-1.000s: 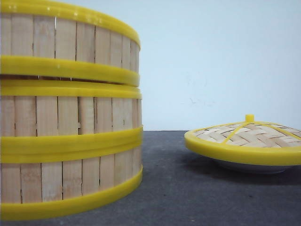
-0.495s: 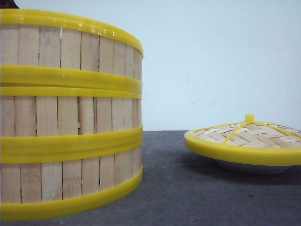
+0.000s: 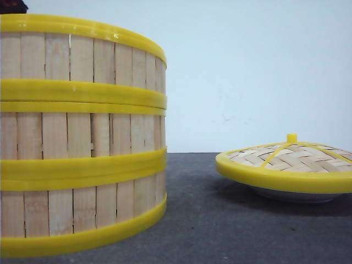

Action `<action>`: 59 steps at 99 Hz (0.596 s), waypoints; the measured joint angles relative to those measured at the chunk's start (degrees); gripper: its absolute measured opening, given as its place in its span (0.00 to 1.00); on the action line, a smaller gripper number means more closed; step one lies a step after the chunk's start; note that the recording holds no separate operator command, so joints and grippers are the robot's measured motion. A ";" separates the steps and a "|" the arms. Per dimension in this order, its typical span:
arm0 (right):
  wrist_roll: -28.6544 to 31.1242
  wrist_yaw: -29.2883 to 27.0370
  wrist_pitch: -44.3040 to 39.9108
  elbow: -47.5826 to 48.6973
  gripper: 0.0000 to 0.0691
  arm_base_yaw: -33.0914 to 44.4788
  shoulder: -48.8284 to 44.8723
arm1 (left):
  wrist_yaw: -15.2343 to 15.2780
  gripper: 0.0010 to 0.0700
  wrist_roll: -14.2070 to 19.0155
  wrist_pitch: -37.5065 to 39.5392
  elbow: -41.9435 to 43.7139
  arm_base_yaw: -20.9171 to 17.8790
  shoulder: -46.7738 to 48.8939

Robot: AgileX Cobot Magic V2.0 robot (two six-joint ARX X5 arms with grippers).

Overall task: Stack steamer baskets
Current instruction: 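Lower the basket onto the stack and open the left gripper, then lower the right gripper and grasp the yellow knob of the bamboo lid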

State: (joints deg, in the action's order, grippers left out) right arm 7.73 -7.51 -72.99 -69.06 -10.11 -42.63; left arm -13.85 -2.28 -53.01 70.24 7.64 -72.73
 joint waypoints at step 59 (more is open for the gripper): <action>-2.27 15.32 17.22 7.96 0.71 -0.02 -10.95 | 3.19 0.39 0.20 0.11 0.00 0.52 6.14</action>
State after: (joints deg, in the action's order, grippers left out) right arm 5.45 7.81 -55.77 -61.10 -10.13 -53.58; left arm -10.66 -2.09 -52.90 70.24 8.16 -66.59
